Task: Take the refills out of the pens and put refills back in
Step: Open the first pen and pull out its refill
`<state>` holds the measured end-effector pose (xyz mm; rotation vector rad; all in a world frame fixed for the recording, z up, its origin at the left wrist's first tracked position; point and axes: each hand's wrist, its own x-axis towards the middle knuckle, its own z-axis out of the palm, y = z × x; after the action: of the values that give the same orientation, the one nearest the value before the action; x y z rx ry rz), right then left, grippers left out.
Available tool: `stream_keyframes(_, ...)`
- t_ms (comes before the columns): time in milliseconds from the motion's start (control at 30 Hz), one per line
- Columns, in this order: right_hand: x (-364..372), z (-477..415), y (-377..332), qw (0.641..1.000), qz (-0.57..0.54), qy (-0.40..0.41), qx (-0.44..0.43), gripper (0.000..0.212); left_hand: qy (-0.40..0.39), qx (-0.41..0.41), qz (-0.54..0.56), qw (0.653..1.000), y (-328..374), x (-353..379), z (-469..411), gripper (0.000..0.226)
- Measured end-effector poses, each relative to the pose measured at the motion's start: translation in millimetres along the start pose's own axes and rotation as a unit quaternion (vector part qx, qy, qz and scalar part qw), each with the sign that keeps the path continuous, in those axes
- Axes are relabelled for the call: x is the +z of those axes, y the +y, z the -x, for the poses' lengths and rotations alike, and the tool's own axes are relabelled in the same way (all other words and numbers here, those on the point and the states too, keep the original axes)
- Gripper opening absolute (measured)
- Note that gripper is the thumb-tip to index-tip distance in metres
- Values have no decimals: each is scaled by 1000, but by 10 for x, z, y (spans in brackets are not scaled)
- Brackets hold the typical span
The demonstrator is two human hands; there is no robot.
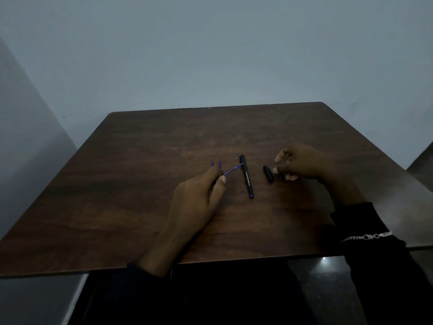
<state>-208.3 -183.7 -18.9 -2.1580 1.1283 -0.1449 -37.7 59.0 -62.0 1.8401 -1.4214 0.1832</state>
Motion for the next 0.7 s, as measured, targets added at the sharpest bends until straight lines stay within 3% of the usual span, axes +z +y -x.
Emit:
stream_keyframes(367, 97, 27, -17, 999, -35, 1, -10, 16, -1, 9, -15, 1000, -27, 24, 2, 20)
stream_keyframes(700, 133, 19, 44, 995, -95, 18, 12, 24, 7, 6, -1, 1000, -98, 70, -3, 20)
